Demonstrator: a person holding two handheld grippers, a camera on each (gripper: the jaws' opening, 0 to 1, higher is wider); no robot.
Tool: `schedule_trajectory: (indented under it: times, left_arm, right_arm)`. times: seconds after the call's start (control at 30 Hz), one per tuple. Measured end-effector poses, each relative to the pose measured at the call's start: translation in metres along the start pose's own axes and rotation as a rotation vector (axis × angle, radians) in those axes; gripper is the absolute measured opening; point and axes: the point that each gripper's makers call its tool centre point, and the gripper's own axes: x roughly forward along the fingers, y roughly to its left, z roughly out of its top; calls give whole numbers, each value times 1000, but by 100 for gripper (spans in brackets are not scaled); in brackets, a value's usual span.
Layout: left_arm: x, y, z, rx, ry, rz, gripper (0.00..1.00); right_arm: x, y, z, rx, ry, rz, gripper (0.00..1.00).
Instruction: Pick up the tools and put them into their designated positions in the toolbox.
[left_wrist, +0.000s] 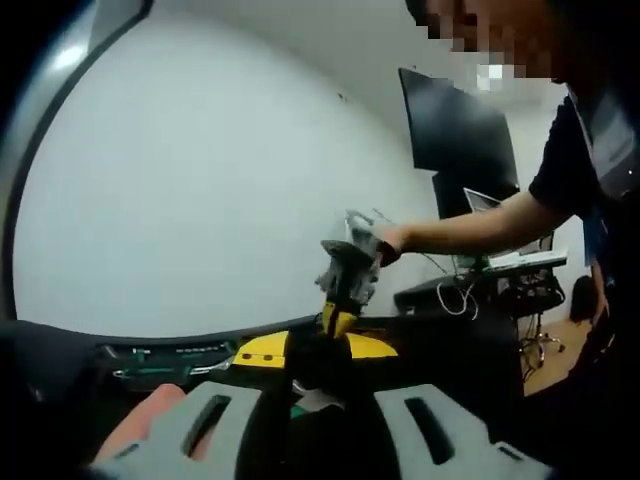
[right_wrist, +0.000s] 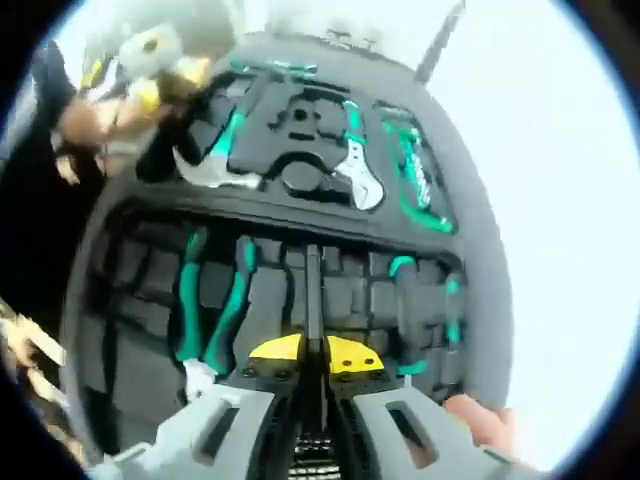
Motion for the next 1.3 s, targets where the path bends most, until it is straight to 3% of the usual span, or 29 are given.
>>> schedule_trajectory:
  times: [0.1, 0.2, 0.27, 0.3, 0.37, 0.4, 0.5, 0.6, 0.7, 0.77, 0.83, 0.9, 0.93, 1.07, 1.13, 1.17, 1.23, 1.3]
  left_arm:
    - [0, 0, 0, 5, 1, -2, 21]
    - [0, 0, -1, 11, 3, -4, 21]
    - [1, 1, -1, 11, 3, -5, 21]
    - [1, 1, -1, 10, 3, -5, 21]
    - [1, 1, 0, 10, 3, -5, 21]
    - [1, 1, 0, 11, 3, -5, 21]
    - [1, 1, -1, 14, 4, -6, 21]
    - [1, 1, 0, 10, 2, -5, 21]
    - [1, 2, -1, 12, 3, -6, 21]
    - [1, 2, -1, 11, 2, -6, 21]
    - [1, 2, -1, 11, 3, -5, 21]
    - [1, 2, -2, 13, 6, -4, 21]
    - [1, 2, -2, 13, 7, -4, 21]
    - [1, 2, -1, 12, 6, -4, 21]
    - [1, 2, -1, 12, 5, -3, 21]
    - [1, 1, -1, 13, 5, -4, 21]
    - [1, 1, -1, 12, 4, -4, 21]
    - [1, 1, -1, 10, 2, -6, 21]
  right_arm:
    - [-1, 3, 3, -151, 17, -138, 5]
    - [-1, 0, 5, -378, 59, -310, 5]
    - [0, 2, 5, -553, 106, -384, 5]
    - [3, 5, 4, -609, 116, -386, 6]
    - [4, 5, -2, -575, 118, -399, 6]
    - [0, -2, 4, -606, 100, -444, 5]
    - [-12, -22, 5, -589, 113, -554, 5]
    - [-8, -21, 1, -597, 122, -531, 5]
    - [-6, -28, -3, -638, 163, -603, 5]
    - [5, -30, -16, -514, 170, -582, 6]
    - [20, -17, -21, -439, 142, -484, 7]
    - [26, -3, -26, -292, 97, -362, 11]
    - [20, -8, -22, -257, 65, -359, 12]
    - [-1, -4, -15, 149, -86, -174, 15]
    - [-20, -14, -13, 333, -173, -97, 20]
    - [-31, -25, -12, 414, -221, -88, 20]
    - [-56, -59, -10, 535, -321, -151, 21]
    - [-69, -66, -6, 597, -371, -93, 19]
